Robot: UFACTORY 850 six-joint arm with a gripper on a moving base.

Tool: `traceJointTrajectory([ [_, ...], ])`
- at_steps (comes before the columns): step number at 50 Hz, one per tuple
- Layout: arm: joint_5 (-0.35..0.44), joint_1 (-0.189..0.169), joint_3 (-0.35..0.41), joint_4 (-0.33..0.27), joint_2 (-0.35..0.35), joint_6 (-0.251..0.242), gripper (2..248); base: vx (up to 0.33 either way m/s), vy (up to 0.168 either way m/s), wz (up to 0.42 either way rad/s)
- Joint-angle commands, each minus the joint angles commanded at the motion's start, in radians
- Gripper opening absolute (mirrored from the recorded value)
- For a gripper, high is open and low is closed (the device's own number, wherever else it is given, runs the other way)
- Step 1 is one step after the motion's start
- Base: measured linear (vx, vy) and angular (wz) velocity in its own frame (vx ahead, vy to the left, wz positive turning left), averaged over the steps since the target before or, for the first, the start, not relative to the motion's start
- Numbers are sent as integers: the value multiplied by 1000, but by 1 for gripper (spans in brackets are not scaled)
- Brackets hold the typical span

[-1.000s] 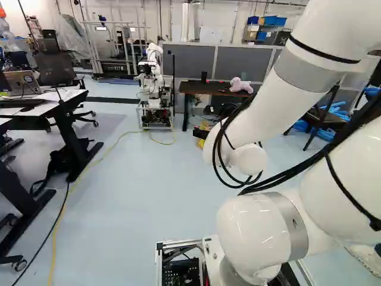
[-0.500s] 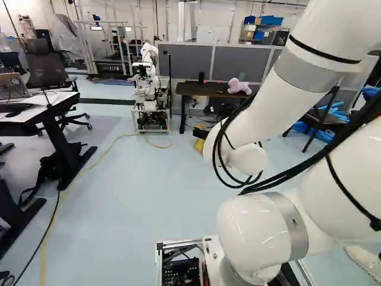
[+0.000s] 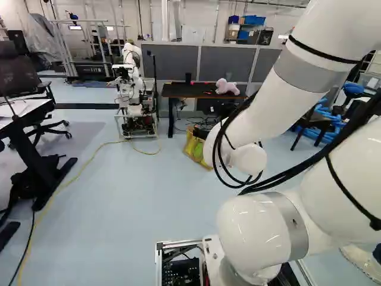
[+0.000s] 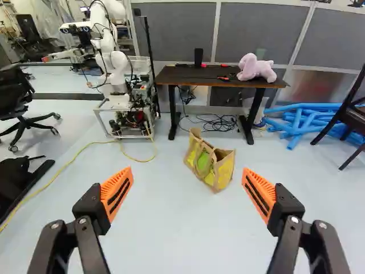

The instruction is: Pick up the bag on the ground and place it on the table

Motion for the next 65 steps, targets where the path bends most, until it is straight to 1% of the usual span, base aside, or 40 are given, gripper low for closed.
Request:
traceJointTrajectory([
  [32,0,0,0,0,0,0,247,166,-39,-6],
  [65,0,0,0,0,0,0,247,197,-43,-4],
])
